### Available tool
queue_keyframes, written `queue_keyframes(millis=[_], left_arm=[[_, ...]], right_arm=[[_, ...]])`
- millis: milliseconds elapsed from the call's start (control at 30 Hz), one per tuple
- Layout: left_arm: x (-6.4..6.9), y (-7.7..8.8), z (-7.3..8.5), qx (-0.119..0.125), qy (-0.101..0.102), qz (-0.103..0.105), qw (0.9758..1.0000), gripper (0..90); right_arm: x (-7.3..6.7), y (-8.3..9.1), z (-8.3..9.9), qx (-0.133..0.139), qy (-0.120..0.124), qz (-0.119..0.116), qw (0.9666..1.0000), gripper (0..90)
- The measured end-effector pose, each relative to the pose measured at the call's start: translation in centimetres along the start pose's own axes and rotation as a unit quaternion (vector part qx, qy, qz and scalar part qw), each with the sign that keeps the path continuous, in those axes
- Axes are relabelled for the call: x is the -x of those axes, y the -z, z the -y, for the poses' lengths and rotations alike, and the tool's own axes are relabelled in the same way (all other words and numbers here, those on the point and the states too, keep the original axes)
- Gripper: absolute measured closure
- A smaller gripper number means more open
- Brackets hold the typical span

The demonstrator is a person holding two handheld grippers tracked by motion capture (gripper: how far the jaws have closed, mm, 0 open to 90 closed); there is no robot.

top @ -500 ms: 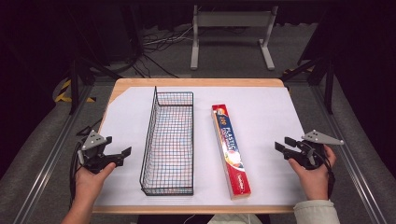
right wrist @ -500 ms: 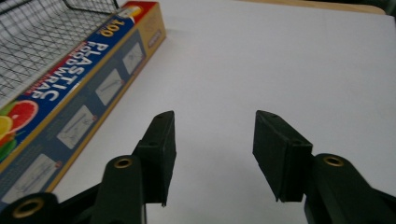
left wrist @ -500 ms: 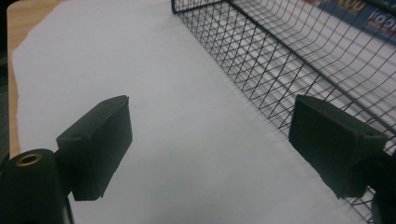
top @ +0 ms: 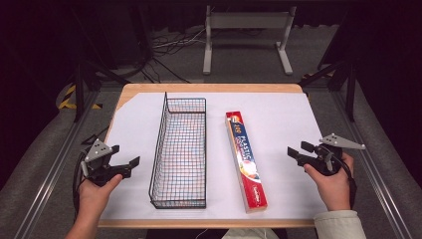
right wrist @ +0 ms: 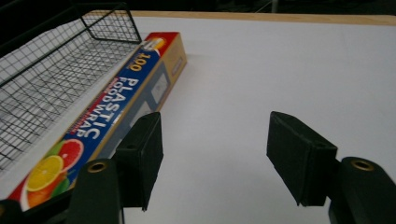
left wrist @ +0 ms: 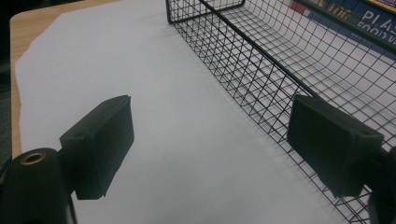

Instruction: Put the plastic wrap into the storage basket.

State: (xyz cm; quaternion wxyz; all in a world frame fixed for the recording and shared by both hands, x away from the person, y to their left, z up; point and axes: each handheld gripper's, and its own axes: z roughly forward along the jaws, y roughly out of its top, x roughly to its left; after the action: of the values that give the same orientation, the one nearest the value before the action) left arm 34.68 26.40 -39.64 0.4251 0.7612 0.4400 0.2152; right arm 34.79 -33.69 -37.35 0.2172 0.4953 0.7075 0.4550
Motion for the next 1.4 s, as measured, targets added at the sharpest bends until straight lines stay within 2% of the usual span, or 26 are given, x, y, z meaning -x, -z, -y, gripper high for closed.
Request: queue_keyframes(millis=[100,133,167,267,333,367,567,733,1067,1300,1400], left_arm=[[0.0,-0.1,0.0,-0.003,0.001,-0.002,1.0000,15.6],[0.0,-0.1,0.0,-0.007,0.002,-0.008,0.9999,15.9],[-0.1,-0.1,0.0,-0.007,0.003,-0.011,0.9999,15.9],[-0.3,0.0,0.0,-0.008,0.008,-0.011,0.9999,15.9],[-0.3,0.0,0.0,-0.008,0.008,-0.011,0.9999,15.9],[-0.3,0.0,0.0,-0.007,0.009,-0.011,0.9999,15.9],[-0.2,-0.1,0.0,-0.013,0.008,-0.010,0.9998,16.0],[-0.3,-0.1,0.0,-0.011,0.009,-0.008,0.9999,16.0],[-0.4,-0.3,0.0,-0.013,0.013,-0.009,0.9998,16.2],[-0.5,-0.2,0.0,-0.014,0.013,-0.014,0.9997,16.2],[-0.6,-0.3,0.1,-0.019,0.018,-0.019,0.9995,16.4]], right_arm=[[-1.1,-0.1,-1.2,0.001,0.019,-0.021,0.9996,35.8],[-1.9,-0.3,-1.7,0.002,0.022,-0.033,0.9992,35.7],[-1.9,-0.3,-1.7,0.002,0.022,-0.033,0.9992,35.7],[-3.7,-0.6,-2.8,-0.006,0.027,-0.051,0.9983,37.0],[-4.0,-0.7,-3.0,-0.008,0.027,-0.053,0.9982,36.5],[-4.8,-0.9,-3.4,-0.004,0.039,-0.058,0.9975,36.0],[-6.0,-1.7,-4.1,-0.013,0.041,-0.071,0.9966,31.4],[-7.4,-2.7,-4.6,-0.020,0.033,-0.082,0.9958,27.1],[-8.5,-4.0,-5.2,-0.023,0.037,-0.100,0.9940,23.9],[-9.0,-5.2,-5.1,-0.033,0.038,-0.094,0.9943,23.0],[-9.2,-6.0,-4.9,-0.041,0.033,-0.074,0.9958,22.2]])
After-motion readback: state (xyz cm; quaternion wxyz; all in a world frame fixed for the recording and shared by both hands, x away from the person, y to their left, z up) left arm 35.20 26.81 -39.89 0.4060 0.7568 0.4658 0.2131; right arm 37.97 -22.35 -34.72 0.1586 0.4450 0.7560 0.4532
